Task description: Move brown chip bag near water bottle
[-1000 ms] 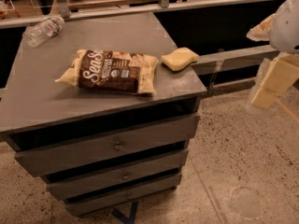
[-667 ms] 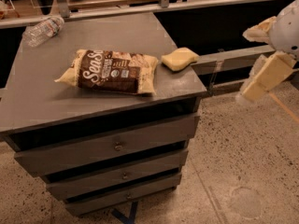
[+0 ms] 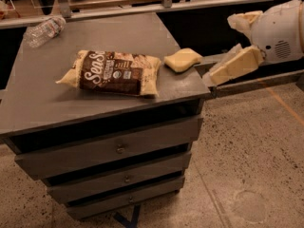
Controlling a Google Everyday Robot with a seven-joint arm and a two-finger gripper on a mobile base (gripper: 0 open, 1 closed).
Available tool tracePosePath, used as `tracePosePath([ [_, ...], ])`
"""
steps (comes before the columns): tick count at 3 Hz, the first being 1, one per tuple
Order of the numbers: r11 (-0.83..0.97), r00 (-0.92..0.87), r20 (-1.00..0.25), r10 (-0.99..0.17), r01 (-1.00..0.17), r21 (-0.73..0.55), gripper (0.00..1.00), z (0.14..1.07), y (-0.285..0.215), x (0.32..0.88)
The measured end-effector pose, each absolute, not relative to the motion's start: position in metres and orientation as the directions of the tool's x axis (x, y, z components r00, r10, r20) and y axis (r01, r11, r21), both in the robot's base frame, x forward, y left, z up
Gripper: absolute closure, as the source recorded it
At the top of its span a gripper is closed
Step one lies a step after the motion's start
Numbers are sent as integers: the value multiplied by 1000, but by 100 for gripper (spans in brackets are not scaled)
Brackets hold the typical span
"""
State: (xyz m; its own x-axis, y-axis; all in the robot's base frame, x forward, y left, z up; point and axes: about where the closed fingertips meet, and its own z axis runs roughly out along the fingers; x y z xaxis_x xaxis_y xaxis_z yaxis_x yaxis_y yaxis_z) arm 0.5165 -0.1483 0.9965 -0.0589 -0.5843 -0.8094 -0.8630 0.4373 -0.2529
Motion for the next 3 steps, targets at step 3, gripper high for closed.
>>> tracePosePath([
  [3,499,-68,-823,-564,-823,-274,0,1019,-105,522],
])
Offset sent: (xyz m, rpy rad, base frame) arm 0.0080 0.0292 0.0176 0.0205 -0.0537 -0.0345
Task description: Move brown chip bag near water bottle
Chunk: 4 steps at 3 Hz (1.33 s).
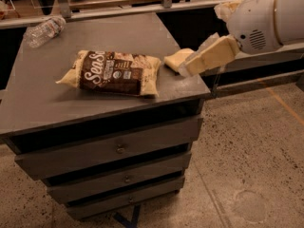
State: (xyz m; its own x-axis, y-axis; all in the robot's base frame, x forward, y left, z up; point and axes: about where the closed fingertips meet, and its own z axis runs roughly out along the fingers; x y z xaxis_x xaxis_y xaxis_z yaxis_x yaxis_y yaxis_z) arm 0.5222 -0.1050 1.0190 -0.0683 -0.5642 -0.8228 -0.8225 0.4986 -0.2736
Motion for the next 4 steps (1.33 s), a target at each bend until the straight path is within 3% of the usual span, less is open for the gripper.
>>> tracePosePath([
  [4,334,97,-781,-617,-866,-371,0,930,-24,546],
])
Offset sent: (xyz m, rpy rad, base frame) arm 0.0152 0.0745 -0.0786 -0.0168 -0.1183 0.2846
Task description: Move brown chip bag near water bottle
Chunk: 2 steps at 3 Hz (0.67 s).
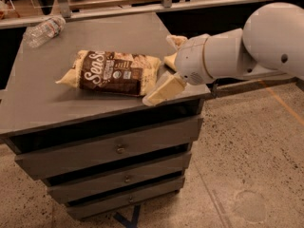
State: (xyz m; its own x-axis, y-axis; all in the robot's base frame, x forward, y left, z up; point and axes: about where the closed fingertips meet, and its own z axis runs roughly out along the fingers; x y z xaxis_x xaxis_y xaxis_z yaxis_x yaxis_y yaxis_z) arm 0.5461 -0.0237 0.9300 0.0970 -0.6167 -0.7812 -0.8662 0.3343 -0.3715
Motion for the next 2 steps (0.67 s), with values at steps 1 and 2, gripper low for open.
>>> tracePosePath([
  [1,359,79,-766,-638,-849,-387,0,914,-13,561],
  [2,394,48,-751,-659,-828,-399,0,898,-7,575],
])
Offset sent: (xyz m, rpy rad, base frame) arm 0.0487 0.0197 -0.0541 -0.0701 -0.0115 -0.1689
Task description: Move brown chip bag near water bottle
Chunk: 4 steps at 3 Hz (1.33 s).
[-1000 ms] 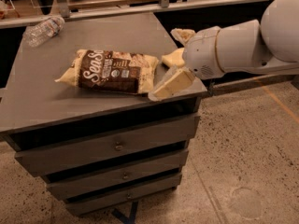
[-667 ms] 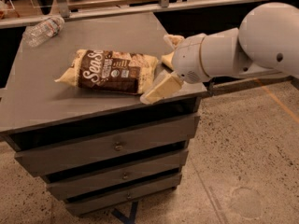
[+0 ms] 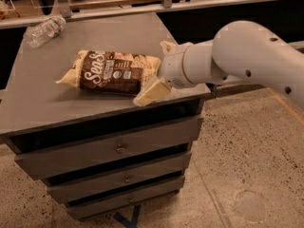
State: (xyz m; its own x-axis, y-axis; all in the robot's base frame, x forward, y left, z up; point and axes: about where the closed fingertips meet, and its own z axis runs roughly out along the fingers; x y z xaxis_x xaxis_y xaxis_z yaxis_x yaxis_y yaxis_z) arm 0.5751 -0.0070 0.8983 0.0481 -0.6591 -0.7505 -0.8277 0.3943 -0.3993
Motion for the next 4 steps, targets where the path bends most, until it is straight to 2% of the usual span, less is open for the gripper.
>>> tracePosePath([
  [4,439,-84,-731,-678,-843,-310,0,851,13,601],
])
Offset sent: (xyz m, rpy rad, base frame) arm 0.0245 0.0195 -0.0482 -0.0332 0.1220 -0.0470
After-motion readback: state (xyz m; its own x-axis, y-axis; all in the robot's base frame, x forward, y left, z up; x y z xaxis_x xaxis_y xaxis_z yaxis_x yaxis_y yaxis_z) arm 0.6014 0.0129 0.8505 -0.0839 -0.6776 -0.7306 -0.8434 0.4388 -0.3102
